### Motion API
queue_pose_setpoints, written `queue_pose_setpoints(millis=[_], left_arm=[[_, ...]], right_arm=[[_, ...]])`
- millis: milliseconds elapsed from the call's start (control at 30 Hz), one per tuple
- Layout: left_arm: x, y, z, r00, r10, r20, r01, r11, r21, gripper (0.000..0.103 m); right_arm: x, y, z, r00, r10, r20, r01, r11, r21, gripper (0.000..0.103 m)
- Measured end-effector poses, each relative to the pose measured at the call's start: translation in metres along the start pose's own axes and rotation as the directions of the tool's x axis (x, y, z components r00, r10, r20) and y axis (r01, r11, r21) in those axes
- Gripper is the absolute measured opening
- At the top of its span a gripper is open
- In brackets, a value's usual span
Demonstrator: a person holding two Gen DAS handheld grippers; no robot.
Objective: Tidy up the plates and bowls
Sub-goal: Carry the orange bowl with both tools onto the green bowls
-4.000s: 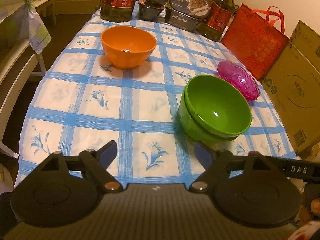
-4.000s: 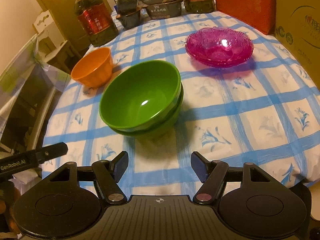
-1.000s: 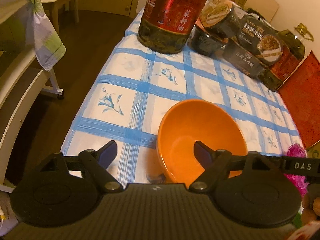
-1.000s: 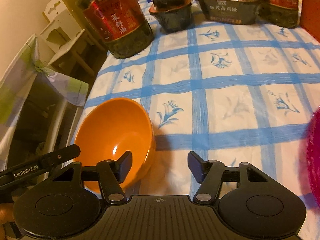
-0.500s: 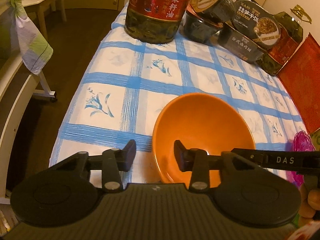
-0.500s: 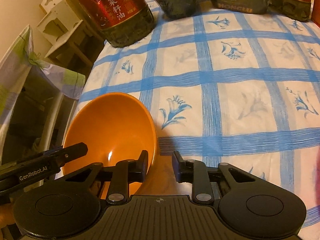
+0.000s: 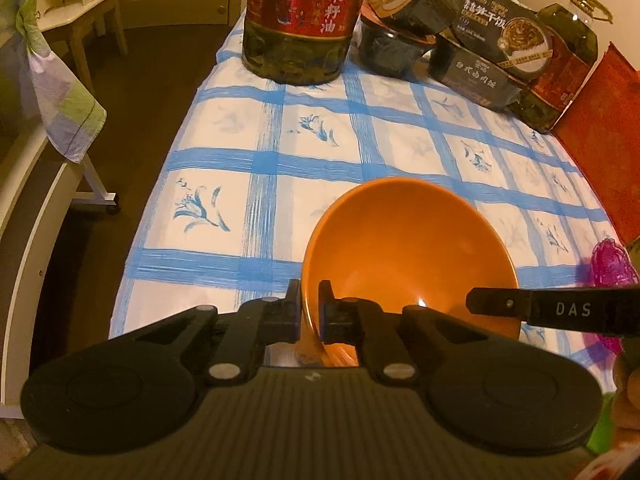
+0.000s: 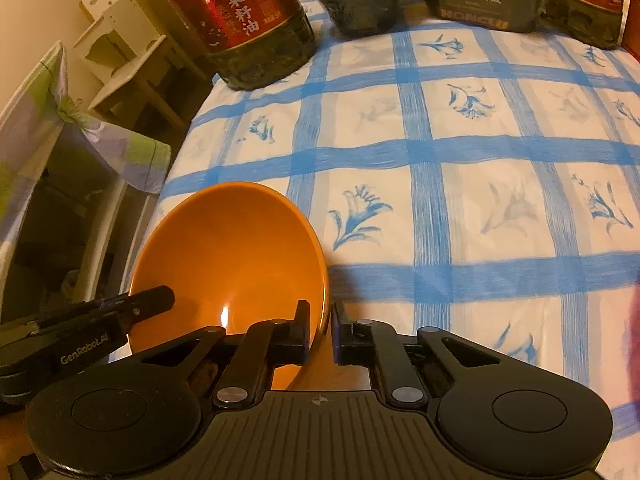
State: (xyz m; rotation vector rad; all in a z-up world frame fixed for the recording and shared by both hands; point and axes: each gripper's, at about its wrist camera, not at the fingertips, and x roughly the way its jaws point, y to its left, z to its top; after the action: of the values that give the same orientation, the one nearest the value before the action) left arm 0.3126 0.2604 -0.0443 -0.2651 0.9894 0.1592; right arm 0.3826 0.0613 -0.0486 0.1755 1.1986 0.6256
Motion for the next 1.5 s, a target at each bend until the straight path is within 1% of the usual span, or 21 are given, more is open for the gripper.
queue_pose_setpoints(millis=[167, 300, 533, 633, 767, 867, 1000, 1167, 1300, 1500], left_arm=[[-0.031, -0.004, -0.009, 1.0, 0.005, 0.021, -0.006, 1.0, 0.021, 0.007], [-0.062, -0.003, -0.021, 0.999, -0.007, 0.041, 0.007, 1.0, 0.012, 0.007], [-0.123, -0.007, -0.055, 0.997, -0.025, 0.075, 0.023, 0.999, 0.027, 0.007], [-0.145, -0.012, -0.07, 0.996, -0.024, 0.082, 0.02, 0.999, 0.044, 0.007], [-0.169, -0.022, -0.09, 0.995, -0.038, 0.089, 0.032, 0.997, 0.064, 0.007], [-0.184, -0.032, -0.106, 0.994, -0.054, 0.093, 0.047, 0.996, 0.08, 0.007], [-0.199, -0.049, -0.132, 0.992, -0.08, 0.094, 0.071, 0.992, 0.1, 0.007], [-0.207, -0.068, -0.163, 0.991, -0.107, 0.08, 0.098, 0.989, 0.108, 0.007], [-0.21, -0.084, -0.184, 0.989, -0.128, 0.067, 0.12, 0.986, 0.113, 0.007], [-0.215, -0.102, -0.2, 0.987, -0.152, 0.057, 0.145, 0.983, 0.116, 0.007]], right_arm=[[-0.027, 0.014, -0.019, 1.0, 0.001, 0.029, -0.001, 1.0, 0.009, 0.011], [-0.053, 0.025, -0.04, 0.998, 0.011, 0.054, -0.012, 1.0, 0.012, 0.011], [-0.1, 0.042, -0.087, 0.996, 0.027, 0.088, -0.029, 0.999, 0.023, 0.01], [-0.118, 0.048, -0.108, 0.994, 0.029, 0.101, -0.032, 0.999, 0.027, 0.011], [-0.143, 0.046, -0.134, 0.992, 0.034, 0.121, -0.04, 0.998, 0.048, 0.011], [-0.16, 0.041, -0.159, 0.991, 0.025, 0.128, -0.031, 0.998, 0.047, 0.011], [-0.181, 0.028, -0.192, 0.99, 0.017, 0.137, -0.028, 0.997, 0.076, 0.011], [-0.203, 0.009, -0.225, 0.989, -0.007, 0.147, -0.007, 0.995, 0.097, 0.011], [-0.216, -0.004, -0.243, 0.987, -0.027, 0.158, 0.01, 0.994, 0.11, 0.011], [-0.234, -0.022, -0.264, 0.985, -0.036, 0.169, 0.012, 0.99, 0.141, 0.011]])
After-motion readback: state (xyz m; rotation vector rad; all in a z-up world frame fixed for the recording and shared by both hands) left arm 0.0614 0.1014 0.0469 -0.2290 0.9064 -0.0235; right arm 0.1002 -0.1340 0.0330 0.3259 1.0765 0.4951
